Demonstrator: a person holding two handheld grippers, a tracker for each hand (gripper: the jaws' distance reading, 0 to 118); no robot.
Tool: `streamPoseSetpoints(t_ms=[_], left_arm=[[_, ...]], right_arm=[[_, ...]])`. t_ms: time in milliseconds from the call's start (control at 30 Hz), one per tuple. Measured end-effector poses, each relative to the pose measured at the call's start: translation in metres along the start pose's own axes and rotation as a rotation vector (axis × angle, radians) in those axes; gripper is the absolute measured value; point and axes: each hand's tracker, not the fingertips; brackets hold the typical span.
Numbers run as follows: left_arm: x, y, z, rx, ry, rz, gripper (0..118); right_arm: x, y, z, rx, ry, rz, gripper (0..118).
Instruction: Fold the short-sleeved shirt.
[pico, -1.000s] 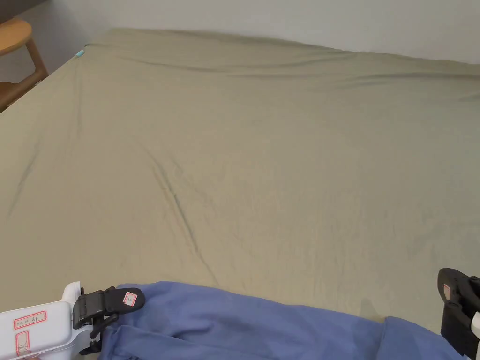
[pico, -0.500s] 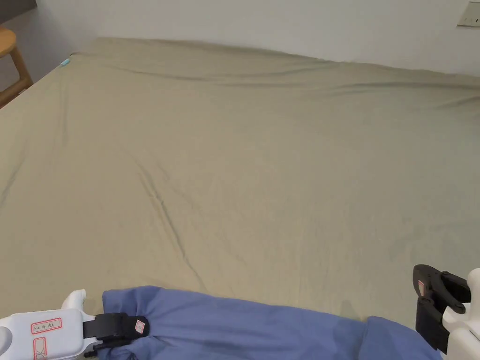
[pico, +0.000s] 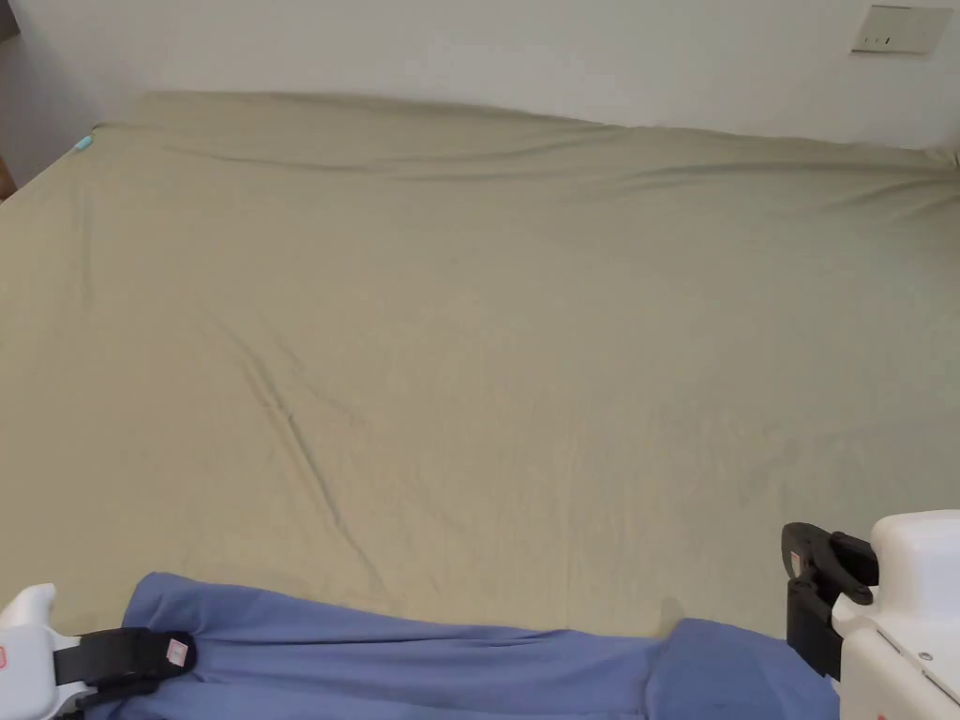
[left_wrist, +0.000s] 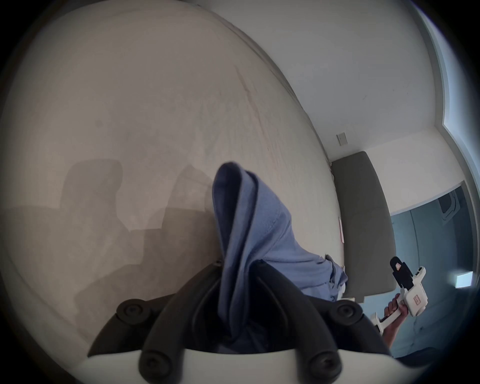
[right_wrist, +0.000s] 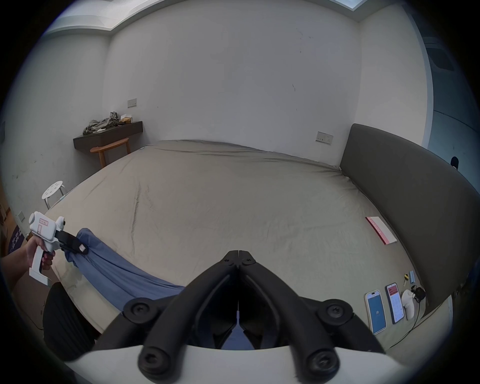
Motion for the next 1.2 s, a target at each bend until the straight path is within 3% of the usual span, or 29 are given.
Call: streamPoseSetpoints(t_ms=[267,567,867,1167,1200], left_arm=[[0.038,0.006,0.017,0.015,0.1,-0.123,9],[0.136,-0.016,0.003,-0.023,0.017,-0.234,9],[0.205,-0.058,-0.094,-0.187,-0.008,-0.317,9],[0.231,-0.097,-0.183,-0.228,0.168,-0.297,9],[0.233,-0.098,-0.188,-0.227,0.176,-0.291,14]], right_arm=[[0.004,0.002,0.006,0.018,0.002,-0.005,2],[0.012,-0.001,0.016,0.036,0.007,-0.023,2],[0.033,-0.009,0.03,0.05,-0.008,-0.061,2],[0.057,-0.019,0.031,0.037,-0.03,-0.093,2],[0.059,-0.02,0.031,0.035,-0.031,-0.095,2]])
